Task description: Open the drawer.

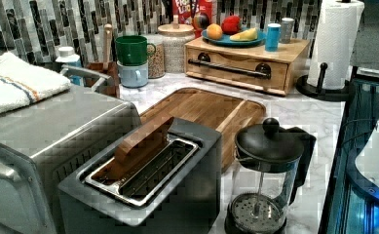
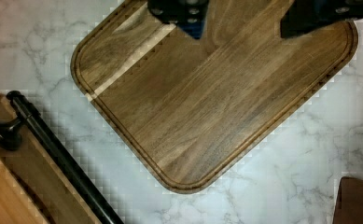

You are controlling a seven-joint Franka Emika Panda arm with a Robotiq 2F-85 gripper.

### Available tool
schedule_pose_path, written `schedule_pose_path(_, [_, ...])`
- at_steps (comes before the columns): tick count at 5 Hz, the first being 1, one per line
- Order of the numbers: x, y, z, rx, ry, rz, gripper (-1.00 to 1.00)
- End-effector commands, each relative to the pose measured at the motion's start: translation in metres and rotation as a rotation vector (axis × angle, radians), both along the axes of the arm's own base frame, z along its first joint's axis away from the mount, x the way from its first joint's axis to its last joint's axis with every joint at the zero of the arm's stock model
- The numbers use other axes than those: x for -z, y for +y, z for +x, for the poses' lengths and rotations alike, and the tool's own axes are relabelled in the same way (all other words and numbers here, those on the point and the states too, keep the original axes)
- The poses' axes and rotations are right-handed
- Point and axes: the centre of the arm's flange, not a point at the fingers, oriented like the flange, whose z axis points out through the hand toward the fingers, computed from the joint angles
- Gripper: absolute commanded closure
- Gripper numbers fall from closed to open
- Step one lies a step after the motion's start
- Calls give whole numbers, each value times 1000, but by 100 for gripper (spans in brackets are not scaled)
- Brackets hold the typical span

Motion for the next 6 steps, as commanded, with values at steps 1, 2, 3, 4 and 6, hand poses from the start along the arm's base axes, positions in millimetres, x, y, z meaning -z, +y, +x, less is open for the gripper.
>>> schedule_pose_path(1, [0,0,0,-1,-1,0,-100])
schedule_pose_path(2, [0,0,0,-1,-1,0,-100])
schedule_pose_path(3, [0,0,0,-1,-1,0,-100])
schedule_pose_path(4, [11,-11,3,-34,-28,15,-100])
schedule_pose_path(6, [23,-38,2,-173,-16,-2,-100])
